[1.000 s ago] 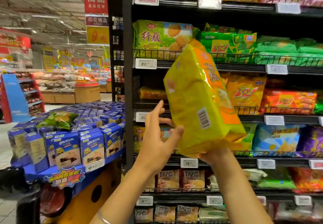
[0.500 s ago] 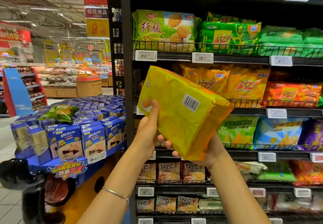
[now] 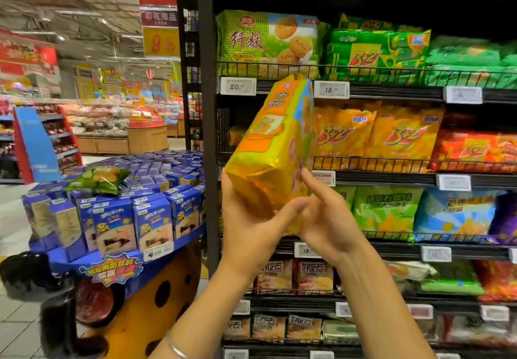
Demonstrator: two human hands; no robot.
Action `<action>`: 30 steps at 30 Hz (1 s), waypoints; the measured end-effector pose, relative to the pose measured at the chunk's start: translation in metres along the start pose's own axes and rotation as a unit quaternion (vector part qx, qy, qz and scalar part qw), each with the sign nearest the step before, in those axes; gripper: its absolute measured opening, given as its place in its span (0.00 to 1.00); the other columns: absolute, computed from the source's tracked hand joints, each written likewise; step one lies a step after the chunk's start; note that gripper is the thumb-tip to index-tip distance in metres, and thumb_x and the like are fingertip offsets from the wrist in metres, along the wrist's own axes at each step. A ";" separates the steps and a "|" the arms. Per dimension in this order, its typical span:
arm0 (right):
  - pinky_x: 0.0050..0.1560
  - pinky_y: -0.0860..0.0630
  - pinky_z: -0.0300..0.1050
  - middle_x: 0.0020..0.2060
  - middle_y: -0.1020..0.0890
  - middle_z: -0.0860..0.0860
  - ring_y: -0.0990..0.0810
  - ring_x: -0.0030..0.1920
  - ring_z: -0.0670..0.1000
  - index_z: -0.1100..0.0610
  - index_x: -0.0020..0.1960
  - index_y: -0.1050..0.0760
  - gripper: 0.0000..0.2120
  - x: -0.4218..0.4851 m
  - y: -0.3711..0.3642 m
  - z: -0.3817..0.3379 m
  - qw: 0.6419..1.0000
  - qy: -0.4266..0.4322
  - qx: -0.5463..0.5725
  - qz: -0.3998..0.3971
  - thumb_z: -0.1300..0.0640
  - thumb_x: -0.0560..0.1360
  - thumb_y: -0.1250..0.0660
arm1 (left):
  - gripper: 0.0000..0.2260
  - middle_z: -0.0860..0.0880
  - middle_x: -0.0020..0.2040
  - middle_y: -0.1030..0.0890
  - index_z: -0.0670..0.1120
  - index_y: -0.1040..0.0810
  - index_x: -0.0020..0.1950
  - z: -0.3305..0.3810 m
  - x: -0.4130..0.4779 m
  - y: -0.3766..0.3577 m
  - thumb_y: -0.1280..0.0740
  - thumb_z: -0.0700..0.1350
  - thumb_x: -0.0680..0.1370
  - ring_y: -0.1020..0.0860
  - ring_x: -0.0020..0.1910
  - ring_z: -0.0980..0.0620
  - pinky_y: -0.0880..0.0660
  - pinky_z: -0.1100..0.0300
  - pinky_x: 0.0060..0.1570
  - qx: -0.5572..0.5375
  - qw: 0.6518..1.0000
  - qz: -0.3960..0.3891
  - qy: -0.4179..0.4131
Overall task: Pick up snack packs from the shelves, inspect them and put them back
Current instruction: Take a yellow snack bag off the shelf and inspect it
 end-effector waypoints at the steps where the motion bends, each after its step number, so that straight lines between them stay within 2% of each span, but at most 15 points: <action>1: 0.72 0.27 0.65 0.71 0.22 0.60 0.24 0.72 0.63 0.54 0.77 0.29 0.23 0.000 0.004 -0.001 1.000 -0.003 -0.005 0.005 0.47 0.85 0.39 | 0.35 0.49 0.66 0.18 0.44 0.31 0.72 -0.003 0.002 0.005 0.20 0.43 0.69 0.19 0.66 0.48 0.21 0.57 0.62 -0.022 0.999 0.023 0.004; 4: 0.72 0.29 0.68 0.68 0.20 0.59 0.23 0.71 0.65 0.50 0.69 0.21 0.22 0.001 0.014 -0.009 0.999 0.020 -0.027 0.007 0.41 0.79 0.34 | 0.39 0.44 0.67 0.18 0.46 0.28 0.75 -0.015 0.003 0.023 0.18 0.55 0.68 0.19 0.66 0.42 0.20 0.42 0.61 -0.183 0.972 0.120 0.089; 6: 0.72 0.32 0.71 0.60 0.16 0.58 0.19 0.65 0.64 0.50 0.60 0.16 0.19 0.002 0.026 -0.018 0.999 0.029 -0.009 0.020 0.40 0.77 0.32 | 0.30 0.44 0.67 0.17 0.51 0.22 0.73 -0.026 0.004 0.034 0.25 0.60 0.73 0.17 0.64 0.40 0.18 0.41 0.55 -0.301 0.928 0.158 0.150; 8: 0.71 0.31 0.72 0.56 0.15 0.57 0.18 0.62 0.64 0.51 0.57 0.16 0.18 0.004 0.035 -0.028 0.998 0.050 -0.006 0.022 0.38 0.78 0.32 | 0.20 0.45 0.65 0.16 0.55 0.16 0.66 -0.036 0.003 0.042 0.33 0.63 0.79 0.15 0.60 0.41 0.17 0.43 0.48 -0.355 0.895 0.156 0.220; 9: 0.70 0.29 0.71 0.57 0.15 0.57 0.18 0.63 0.64 0.51 0.58 0.17 0.19 0.005 0.035 -0.032 0.998 0.056 -0.011 0.013 0.37 0.79 0.32 | 0.19 0.45 0.64 0.15 0.57 0.15 0.63 -0.040 0.001 0.045 0.34 0.64 0.78 0.14 0.57 0.41 0.17 0.44 0.46 -0.373 0.876 0.156 0.262; 12: 0.62 0.21 0.64 0.68 0.19 0.54 0.20 0.68 0.62 0.44 0.71 0.23 0.26 0.007 0.025 -0.041 0.997 0.066 -0.042 -0.018 0.33 0.77 0.33 | 0.21 0.41 0.58 0.13 0.54 0.11 0.54 -0.050 -0.009 0.042 0.27 0.65 0.69 0.12 0.45 0.38 0.16 0.44 0.41 -0.420 0.804 0.166 0.387; 14: 0.59 0.20 0.62 0.71 0.21 0.53 0.21 0.69 0.62 0.43 0.73 0.24 0.27 0.011 0.018 -0.044 0.996 0.070 -0.054 -0.025 0.34 0.77 0.34 | 0.27 0.36 0.53 0.13 0.47 0.13 0.57 -0.057 -0.016 0.035 0.24 0.63 0.65 0.13 0.41 0.33 0.16 0.39 0.41 -0.458 0.742 0.195 0.449; 16: 0.62 0.21 0.66 0.69 0.21 0.54 0.21 0.69 0.63 0.43 0.74 0.26 0.26 0.016 0.018 -0.050 0.995 0.075 -0.066 -0.012 0.34 0.79 0.35 | 0.33 0.32 0.51 0.14 0.43 0.18 0.62 -0.060 -0.019 0.029 0.23 0.60 0.62 0.14 0.41 0.30 0.16 0.35 0.41 -0.489 0.691 0.215 0.487; 19: 0.69 0.27 0.70 0.72 0.23 0.54 0.22 0.70 0.64 0.43 0.76 0.29 0.26 0.020 0.024 -0.058 0.992 0.078 -0.103 0.001 0.35 0.82 0.40 | 0.36 0.31 0.56 0.16 0.39 0.20 0.66 -0.067 -0.018 0.019 0.23 0.59 0.64 0.15 0.50 0.30 0.17 0.35 0.44 -0.530 0.649 0.196 0.509; 21: 0.67 0.24 0.68 0.73 0.24 0.53 0.22 0.70 0.63 0.43 0.77 0.30 0.25 0.021 0.026 -0.061 0.989 0.073 -0.129 -0.010 0.35 0.83 0.43 | 0.36 0.32 0.60 0.17 0.40 0.21 0.68 -0.073 -0.014 0.019 0.24 0.61 0.67 0.17 0.59 0.31 0.16 0.37 0.45 -0.526 0.652 0.174 0.517; 23: 0.65 0.23 0.65 0.72 0.23 0.53 0.22 0.71 0.62 0.43 0.78 0.31 0.28 0.023 0.031 -0.066 0.990 0.058 -0.127 -0.025 0.32 0.82 0.45 | 0.36 0.34 0.62 0.17 0.43 0.20 0.69 -0.082 -0.006 0.024 0.24 0.64 0.69 0.18 0.61 0.33 0.15 0.41 0.47 -0.500 0.679 0.150 0.516; 26: 0.70 0.30 0.72 0.77 0.28 0.56 0.29 0.75 0.66 0.46 0.81 0.35 0.40 0.024 0.041 -0.078 0.992 0.022 -0.096 -0.073 0.24 0.77 0.46 | 0.31 0.41 0.60 0.14 0.51 0.18 0.68 -0.097 0.016 0.038 0.29 0.68 0.72 0.15 0.57 0.39 0.15 0.47 0.47 -0.394 0.772 0.118 0.485; 27: 0.70 0.31 0.74 0.77 0.28 0.57 0.30 0.76 0.67 0.48 0.81 0.34 0.42 0.026 0.044 -0.080 0.992 0.007 -0.082 -0.098 0.24 0.76 0.45 | 0.28 0.43 0.60 0.14 0.52 0.18 0.69 -0.104 0.027 0.042 0.32 0.67 0.75 0.15 0.57 0.40 0.15 0.46 0.48 -0.361 0.806 0.109 0.457; 29: 0.64 0.26 0.73 0.74 0.25 0.57 0.27 0.74 0.66 0.49 0.76 0.27 0.36 0.031 0.053 -0.080 0.990 -0.016 -0.087 -0.114 0.28 0.76 0.39 | 0.26 0.43 0.65 0.16 0.51 0.20 0.71 -0.115 0.049 0.052 0.33 0.64 0.78 0.17 0.62 0.40 0.19 0.41 0.58 -0.306 0.858 0.095 0.401; 30: 0.61 0.23 0.72 0.72 0.22 0.56 0.25 0.72 0.65 0.48 0.73 0.23 0.31 0.036 0.062 -0.077 0.989 -0.020 -0.106 -0.100 0.32 0.76 0.35 | 0.26 0.42 0.66 0.17 0.51 0.20 0.71 -0.119 0.059 0.057 0.32 0.62 0.77 0.17 0.63 0.40 0.19 0.41 0.58 -0.278 0.875 0.096 0.384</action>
Point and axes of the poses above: each hand's wrist, its own x-axis towards the middle knuckle, its own y-axis out of the back of the hand, z = x × y, the point moved 4 cm from there along x, towards the middle knuckle
